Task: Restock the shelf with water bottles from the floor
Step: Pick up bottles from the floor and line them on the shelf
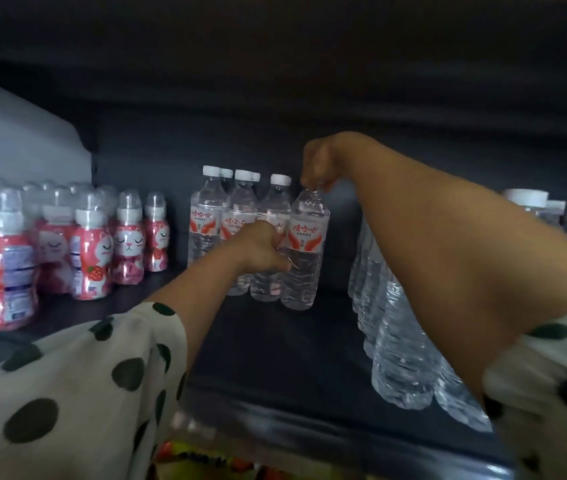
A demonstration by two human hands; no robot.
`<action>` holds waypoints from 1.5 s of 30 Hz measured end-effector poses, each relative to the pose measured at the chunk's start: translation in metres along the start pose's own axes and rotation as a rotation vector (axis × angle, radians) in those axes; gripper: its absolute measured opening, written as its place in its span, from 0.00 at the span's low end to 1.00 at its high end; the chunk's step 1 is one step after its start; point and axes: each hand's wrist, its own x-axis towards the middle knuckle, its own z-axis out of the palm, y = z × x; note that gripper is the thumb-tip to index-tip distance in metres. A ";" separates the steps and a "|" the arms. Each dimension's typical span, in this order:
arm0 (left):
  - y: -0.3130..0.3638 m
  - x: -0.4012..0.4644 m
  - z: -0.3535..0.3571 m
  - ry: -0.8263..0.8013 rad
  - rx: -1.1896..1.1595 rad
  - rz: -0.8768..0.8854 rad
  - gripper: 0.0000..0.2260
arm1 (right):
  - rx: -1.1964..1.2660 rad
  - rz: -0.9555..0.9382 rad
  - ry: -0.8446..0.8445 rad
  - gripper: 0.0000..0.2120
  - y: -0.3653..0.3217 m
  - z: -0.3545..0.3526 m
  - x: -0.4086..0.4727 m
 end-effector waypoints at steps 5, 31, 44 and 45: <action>-0.008 0.007 0.001 -0.021 0.073 -0.021 0.14 | -0.048 0.046 0.004 0.15 0.000 0.012 0.015; 0.002 -0.043 -0.025 0.068 0.166 0.035 0.20 | -0.122 -0.086 0.229 0.25 -0.021 0.005 -0.052; -0.001 -0.210 -0.001 -0.059 0.466 0.065 0.21 | -0.085 -0.158 0.130 0.24 -0.068 0.129 -0.275; -0.002 -0.224 0.005 -0.071 0.470 0.056 0.22 | -0.082 -0.172 0.140 0.23 -0.069 0.139 -0.290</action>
